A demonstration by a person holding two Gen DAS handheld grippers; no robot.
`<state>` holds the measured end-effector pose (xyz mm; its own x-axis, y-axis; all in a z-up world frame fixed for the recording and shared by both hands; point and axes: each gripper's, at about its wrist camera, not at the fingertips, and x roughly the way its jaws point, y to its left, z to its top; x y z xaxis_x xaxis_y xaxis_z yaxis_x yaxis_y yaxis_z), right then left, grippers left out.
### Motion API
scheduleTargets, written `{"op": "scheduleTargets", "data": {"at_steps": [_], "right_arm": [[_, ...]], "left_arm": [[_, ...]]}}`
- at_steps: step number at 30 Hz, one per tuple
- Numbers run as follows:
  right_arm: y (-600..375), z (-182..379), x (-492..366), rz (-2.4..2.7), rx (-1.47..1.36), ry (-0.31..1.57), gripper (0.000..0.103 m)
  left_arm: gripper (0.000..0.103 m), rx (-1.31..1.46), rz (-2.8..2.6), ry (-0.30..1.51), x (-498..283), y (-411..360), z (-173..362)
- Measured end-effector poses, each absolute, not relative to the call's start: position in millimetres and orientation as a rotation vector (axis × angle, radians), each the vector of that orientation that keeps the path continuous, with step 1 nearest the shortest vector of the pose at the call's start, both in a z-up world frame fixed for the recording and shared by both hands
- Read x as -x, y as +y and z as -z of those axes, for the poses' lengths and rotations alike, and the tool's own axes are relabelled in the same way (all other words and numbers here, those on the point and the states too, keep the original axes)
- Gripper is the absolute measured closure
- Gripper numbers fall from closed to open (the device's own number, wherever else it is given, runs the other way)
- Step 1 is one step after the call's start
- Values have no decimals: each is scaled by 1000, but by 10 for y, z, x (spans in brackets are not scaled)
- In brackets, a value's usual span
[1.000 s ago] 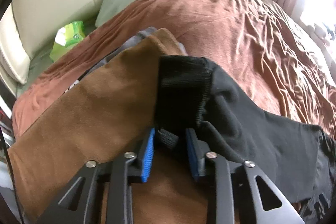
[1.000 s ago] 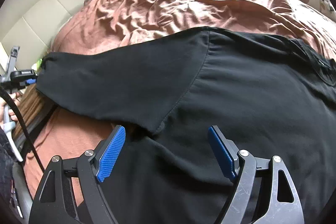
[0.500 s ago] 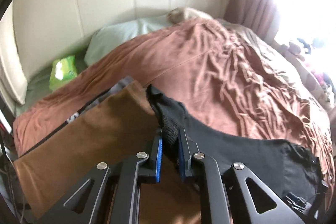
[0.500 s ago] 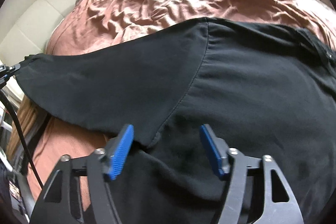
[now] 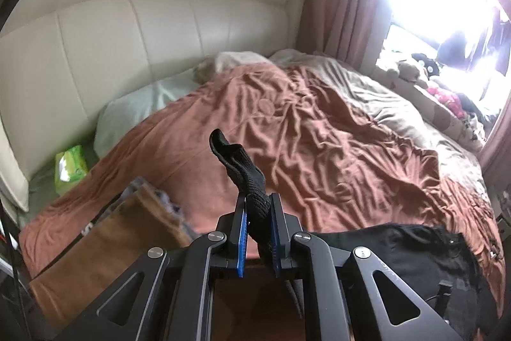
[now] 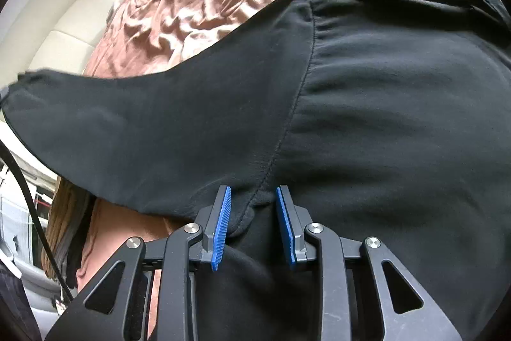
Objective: Fold small clothes
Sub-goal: 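Grasp the sleeve cuff with the left tool while the right tool pinches the shirt body, then lift the sleeve with the left tool and lay it across the shirt body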
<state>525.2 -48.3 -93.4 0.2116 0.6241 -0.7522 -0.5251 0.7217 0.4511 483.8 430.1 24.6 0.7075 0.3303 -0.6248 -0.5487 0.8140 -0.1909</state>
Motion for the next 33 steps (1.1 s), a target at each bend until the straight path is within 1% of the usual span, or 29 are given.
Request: {"op": "scheduleTargets", "data": {"at_steps": [4,15,17,19,21,22,33], "right_arm": [[-647,849,-5304,-793,-172,1130,76],[-1578,440,-5064,-744,-214,1064,76],[-1795,320,-4968,-737,-227,1048,67],[-2053,212,-4845,-726,-241,1013,47],[-2321,127,-4737,-698,-255,970,36],[-2470,81,-4688,-677,-259,948,34],[-3481,-97,-4195,-599,-273,902,33]], "left_arm": [[90,354,-466,598,-4976,4095,-427],[90,255,-332,558,-5432,3106,-1039],[90,235,-301,550,-5515,2871,-1150],[90,219,-280,544,-5575,2699,-1233],[90,192,-255,539,-5650,2470,-1313],[90,184,-246,538,-5684,2390,-1339],[90,109,-161,569,-6020,1505,-1478]]}}
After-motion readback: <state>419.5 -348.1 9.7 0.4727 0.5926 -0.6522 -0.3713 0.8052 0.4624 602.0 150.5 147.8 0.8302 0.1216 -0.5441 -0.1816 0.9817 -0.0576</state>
